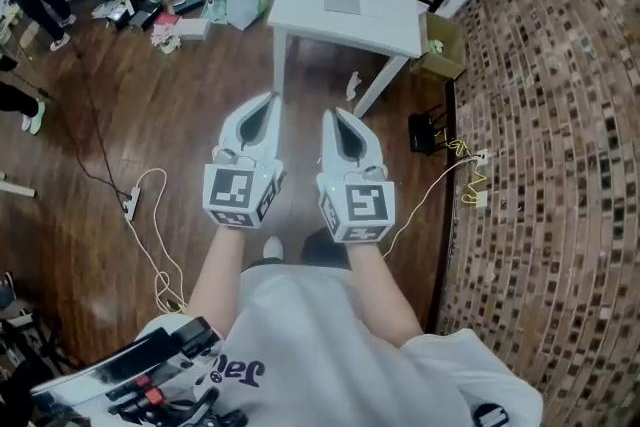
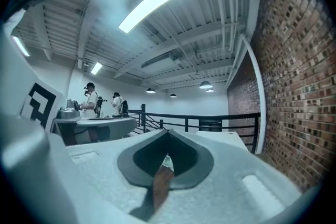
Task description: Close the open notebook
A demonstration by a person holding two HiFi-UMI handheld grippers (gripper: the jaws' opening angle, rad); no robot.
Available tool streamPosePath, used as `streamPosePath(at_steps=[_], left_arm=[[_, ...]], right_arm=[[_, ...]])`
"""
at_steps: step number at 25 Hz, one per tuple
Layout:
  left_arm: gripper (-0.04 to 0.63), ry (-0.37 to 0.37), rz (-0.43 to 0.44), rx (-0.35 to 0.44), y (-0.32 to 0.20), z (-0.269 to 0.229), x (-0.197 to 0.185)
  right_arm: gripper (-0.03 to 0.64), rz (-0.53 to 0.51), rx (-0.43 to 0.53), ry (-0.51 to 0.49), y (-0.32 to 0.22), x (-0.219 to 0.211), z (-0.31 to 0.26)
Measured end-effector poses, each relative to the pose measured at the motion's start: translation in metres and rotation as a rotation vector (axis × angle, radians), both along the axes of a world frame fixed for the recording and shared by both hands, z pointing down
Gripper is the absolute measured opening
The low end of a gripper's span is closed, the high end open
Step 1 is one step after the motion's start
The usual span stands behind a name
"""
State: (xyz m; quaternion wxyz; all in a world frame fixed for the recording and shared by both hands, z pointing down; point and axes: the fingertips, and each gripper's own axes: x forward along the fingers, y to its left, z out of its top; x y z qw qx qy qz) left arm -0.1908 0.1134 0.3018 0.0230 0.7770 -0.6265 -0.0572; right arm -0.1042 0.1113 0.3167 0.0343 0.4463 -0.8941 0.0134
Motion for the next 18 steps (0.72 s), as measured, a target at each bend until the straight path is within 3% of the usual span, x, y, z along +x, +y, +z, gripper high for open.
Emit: streamPosePath(at_steps=[5, 14, 18], left_arm=[[0.017, 0.007, 0.049, -0.018, -0.088, 0.022, 0.018], [0.017, -0.024, -0.003, 0.005, -0.266, 0.008, 0.062], [0.017, -0.018, -0.025, -0.040, -0.314, 0.017, 0.068]], right_arm=[[-0.012, 0.045, -0.023, -0.011, -0.092, 0.022, 0.018], [-0.012, -0.002, 0.028, -0.066, -0.283, 0.070, -0.007], [-0.011, -0.026, -0.010, -0.042, -0.347, 0.080, 0.002]])
